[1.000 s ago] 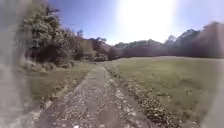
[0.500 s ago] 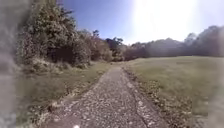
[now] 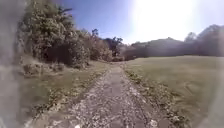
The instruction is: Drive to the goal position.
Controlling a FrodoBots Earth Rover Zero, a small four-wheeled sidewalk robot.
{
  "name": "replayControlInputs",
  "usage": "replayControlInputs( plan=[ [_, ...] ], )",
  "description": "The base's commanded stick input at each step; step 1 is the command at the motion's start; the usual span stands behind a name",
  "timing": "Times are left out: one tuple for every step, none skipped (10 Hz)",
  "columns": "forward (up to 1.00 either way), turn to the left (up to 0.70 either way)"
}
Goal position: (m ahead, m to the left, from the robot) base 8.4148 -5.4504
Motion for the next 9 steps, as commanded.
replayControlInputs(
  plan=[
    [1.0, 0.0],
    [1.0, 0.0],
    [1.0, 0.0],
    [1.0, 0.0],
    [1.0, 0.0],
    [1.0, 0.0],
    [1.0, 0.0],
    [1.0, 0.0],
    [1.0, 0.0]
  ],
)
